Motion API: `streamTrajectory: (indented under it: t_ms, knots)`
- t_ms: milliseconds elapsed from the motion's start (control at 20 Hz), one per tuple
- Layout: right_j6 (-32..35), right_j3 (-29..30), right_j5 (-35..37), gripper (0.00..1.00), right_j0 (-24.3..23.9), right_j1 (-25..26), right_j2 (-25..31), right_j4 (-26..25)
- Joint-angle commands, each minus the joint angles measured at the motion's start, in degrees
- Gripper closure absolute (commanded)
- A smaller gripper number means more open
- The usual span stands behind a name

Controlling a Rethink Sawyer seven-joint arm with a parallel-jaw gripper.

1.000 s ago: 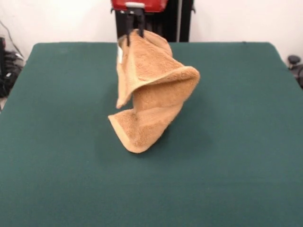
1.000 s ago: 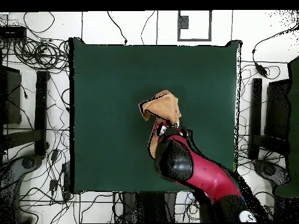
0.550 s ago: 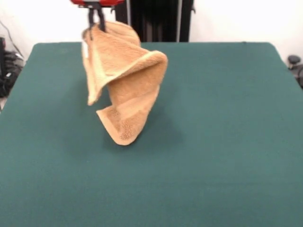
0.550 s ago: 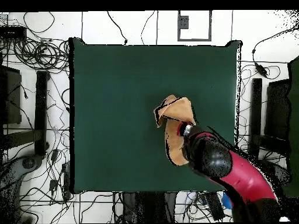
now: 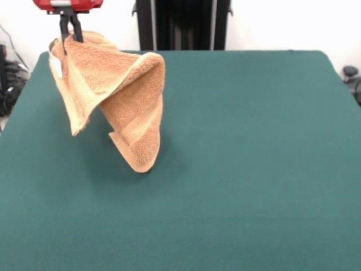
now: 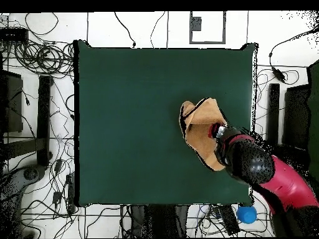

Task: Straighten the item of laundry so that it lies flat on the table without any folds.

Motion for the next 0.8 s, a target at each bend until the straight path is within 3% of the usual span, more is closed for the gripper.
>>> streamTrajectory:
  t_ms: [50,400,650,800]
  knots:
    - [-7.0,-3.6,9.5,1.00,-0.5,2.2,9.7,-3.6]
    - [-11.2,-9.5,18.9,1.00,-1.5,1.5,10.9,-7.2]
    - [-13.5,-13.4,27.1,1.00,-1.4,-1.8,9.5,-10.5]
    - [-13.5,-13.6,28.2,1.00,-2.5,-2.1,10.5,-11.2]
